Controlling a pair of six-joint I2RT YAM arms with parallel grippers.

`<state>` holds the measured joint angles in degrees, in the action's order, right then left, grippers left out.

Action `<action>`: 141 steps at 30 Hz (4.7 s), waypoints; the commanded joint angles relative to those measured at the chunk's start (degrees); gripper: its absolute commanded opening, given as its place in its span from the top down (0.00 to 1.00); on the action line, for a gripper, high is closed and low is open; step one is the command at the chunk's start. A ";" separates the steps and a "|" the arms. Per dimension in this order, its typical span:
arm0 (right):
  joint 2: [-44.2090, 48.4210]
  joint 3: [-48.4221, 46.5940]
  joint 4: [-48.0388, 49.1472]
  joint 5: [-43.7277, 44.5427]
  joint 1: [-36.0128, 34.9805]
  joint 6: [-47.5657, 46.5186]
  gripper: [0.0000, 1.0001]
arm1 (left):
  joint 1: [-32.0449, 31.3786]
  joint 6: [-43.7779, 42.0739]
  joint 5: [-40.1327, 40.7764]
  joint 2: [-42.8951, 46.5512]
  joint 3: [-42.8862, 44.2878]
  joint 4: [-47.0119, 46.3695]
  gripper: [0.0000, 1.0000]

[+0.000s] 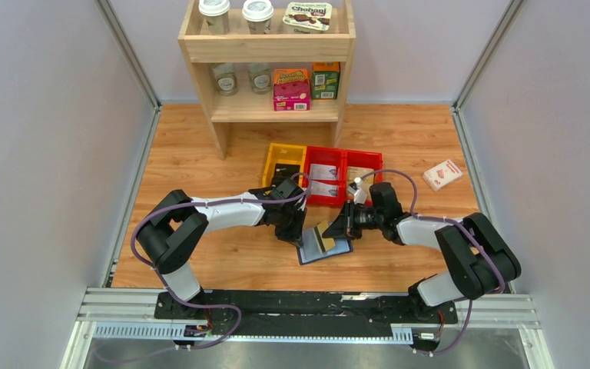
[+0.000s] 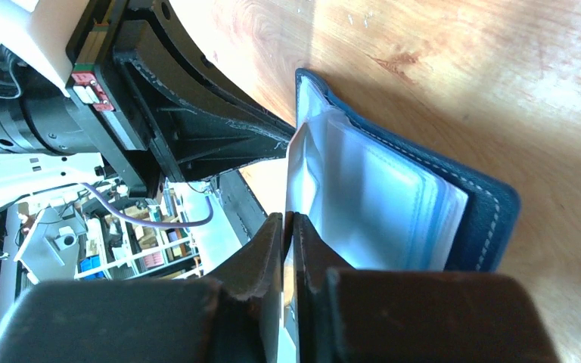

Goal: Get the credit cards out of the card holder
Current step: Remove the credit card from the card holder, then place the credit card in the storage box.

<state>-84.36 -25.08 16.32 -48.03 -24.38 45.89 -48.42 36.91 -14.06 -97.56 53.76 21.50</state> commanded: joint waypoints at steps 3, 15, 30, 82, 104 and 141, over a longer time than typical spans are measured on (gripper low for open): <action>5.77 -1.37 -9.70 1.52 1.35 -7.20 0.97 | -0.27 -2.36 5.10 -1.32 -0.85 2.32 1.00; 23.79 -15.68 -41.96 25.76 -4.96 -23.46 1.00 | 0.08 -0.43 8.00 13.25 2.83 4.60 0.57; 24.85 -25.02 -35.93 72.88 -35.54 -53.87 1.00 | 12.74 14.06 -0.71 38.05 0.65 2.86 0.30; 34.59 -14.23 -21.18 56.69 -37.52 -29.05 0.11 | 12.65 28.04 1.58 43.94 -15.26 -21.14 1.00; 14.14 6.71 52.84 21.05 -15.44 19.84 0.52 | 12.65 31.47 0.09 46.32 -24.58 -45.75 1.00; 36.03 -8.75 -28.70 28.86 11.80 -14.68 1.00 | 24.86 -11.40 20.65 58.70 -3.57 13.30 0.00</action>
<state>-46.39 -29.98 4.36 -25.08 -16.14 39.40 -26.06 35.35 2.20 -40.77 48.23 24.62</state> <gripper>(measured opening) 0.005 0.987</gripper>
